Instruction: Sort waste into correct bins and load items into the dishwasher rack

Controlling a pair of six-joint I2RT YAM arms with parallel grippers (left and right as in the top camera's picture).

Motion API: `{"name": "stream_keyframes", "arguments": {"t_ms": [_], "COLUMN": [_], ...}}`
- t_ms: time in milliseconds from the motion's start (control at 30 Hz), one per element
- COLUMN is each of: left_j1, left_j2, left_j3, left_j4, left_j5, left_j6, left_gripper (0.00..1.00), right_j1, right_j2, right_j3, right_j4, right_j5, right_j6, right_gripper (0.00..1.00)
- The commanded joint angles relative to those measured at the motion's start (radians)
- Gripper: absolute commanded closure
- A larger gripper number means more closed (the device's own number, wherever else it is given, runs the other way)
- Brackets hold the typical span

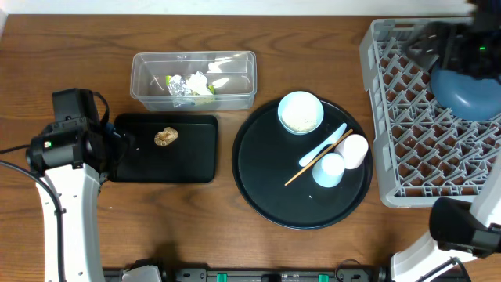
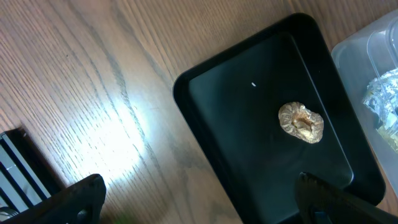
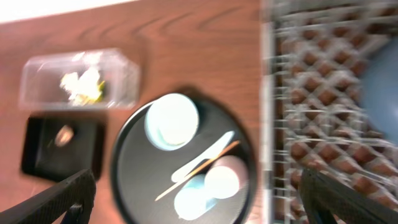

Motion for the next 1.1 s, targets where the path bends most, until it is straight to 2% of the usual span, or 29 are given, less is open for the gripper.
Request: {"name": "stream_keyframes", "arguments": {"t_ms": [0,233,467,600,767,900,1067], "left_j1": [0.005,0.005,0.005,0.005,0.005,0.005,0.005], "left_j2": [0.006,0.006,0.006,0.006,0.006,0.006,0.006], "left_j3": [-0.009,-0.009,-0.009,-0.009,-0.009,-0.009,-0.009], "left_j4": [-0.002,-0.002,-0.002,-0.002,-0.002,-0.002,-0.002], "left_j5": [-0.019,-0.019,-0.019,-0.019,-0.019,-0.019,-0.019], "left_j6": [-0.009,-0.009,-0.009,-0.009,-0.009,-0.009,-0.009], "left_gripper": [0.02,0.02,0.02,0.02,0.02,0.02,0.02], "right_j1": [0.092,0.300,0.474,0.543,0.629,0.679,0.707], "right_j2": [0.019,0.091,0.200,0.286,0.411,0.493,0.549], "right_j3": [-0.005,-0.084,-0.166,-0.166,-0.166,-0.166,-0.166], "right_j4": [-0.011,0.019,0.198,0.243,0.242,0.262,0.261], "right_j5": [-0.051,0.013,0.043,0.090,0.272,0.411,0.444], "right_j6": [-0.044,-0.093,-0.095,-0.085,-0.084,-0.015,0.010], "right_gripper": [0.01,0.01,0.01,0.01,0.01,0.01,0.01]}}
